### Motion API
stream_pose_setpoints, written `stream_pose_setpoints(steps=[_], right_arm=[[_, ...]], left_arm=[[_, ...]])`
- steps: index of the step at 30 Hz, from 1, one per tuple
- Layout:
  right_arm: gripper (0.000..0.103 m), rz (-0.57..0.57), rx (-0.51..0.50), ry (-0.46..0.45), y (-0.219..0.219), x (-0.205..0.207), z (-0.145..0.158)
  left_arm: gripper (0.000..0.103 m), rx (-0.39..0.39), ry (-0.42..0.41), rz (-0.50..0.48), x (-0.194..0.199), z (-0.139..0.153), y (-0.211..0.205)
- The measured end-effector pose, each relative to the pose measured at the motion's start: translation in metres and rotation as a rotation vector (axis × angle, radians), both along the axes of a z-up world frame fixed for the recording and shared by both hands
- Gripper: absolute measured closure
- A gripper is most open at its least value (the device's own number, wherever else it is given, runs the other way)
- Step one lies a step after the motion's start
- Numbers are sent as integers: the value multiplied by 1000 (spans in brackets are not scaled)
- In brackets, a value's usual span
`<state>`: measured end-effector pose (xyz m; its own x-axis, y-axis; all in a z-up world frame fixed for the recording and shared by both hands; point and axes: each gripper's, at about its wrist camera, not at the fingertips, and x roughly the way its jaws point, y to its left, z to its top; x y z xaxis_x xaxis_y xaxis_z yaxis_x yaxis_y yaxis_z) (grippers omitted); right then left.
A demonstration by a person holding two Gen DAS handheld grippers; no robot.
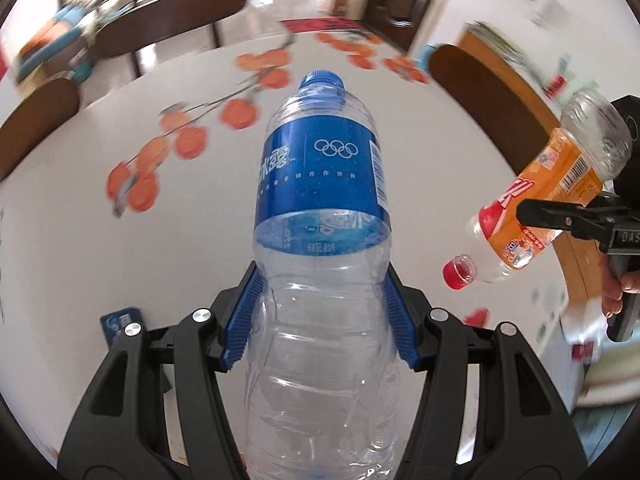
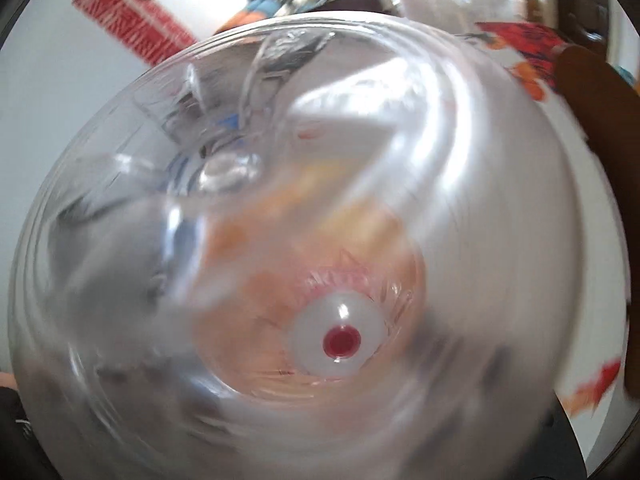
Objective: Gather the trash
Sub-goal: 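Carry both bottles over the grey bin and open both tools to drop them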
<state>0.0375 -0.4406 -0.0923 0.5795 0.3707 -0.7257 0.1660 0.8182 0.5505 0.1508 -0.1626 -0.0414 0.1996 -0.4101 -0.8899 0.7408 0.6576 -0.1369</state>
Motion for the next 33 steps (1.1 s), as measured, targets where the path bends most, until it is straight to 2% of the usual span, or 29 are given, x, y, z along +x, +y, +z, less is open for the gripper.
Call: stream_pose_setpoints(steps=[6,11,20,24,29,33], right_arm=[[40,-216,35,-34,-6,-93,7],[40,-392,34,-33,-13,-192,7],[40,-675,68,-4,-12,-366,-16],[40,-762,104,37,-8,-438,-44],[40,-874,196,105,0,-517,-106],[40,-912,272,158,-2,-538,-161]], left_arm=[[47,-12,-19,-213,-52,9,-30],[47,-21,-3,-375,-106,10,-65],[47,-19,5,-667,-239,6,-134],[47,10,22,-778,-307,-12,-160],[47,82,78,-854,-379,-49,-186],[47,157,113,-895,-423,-91,-199]])
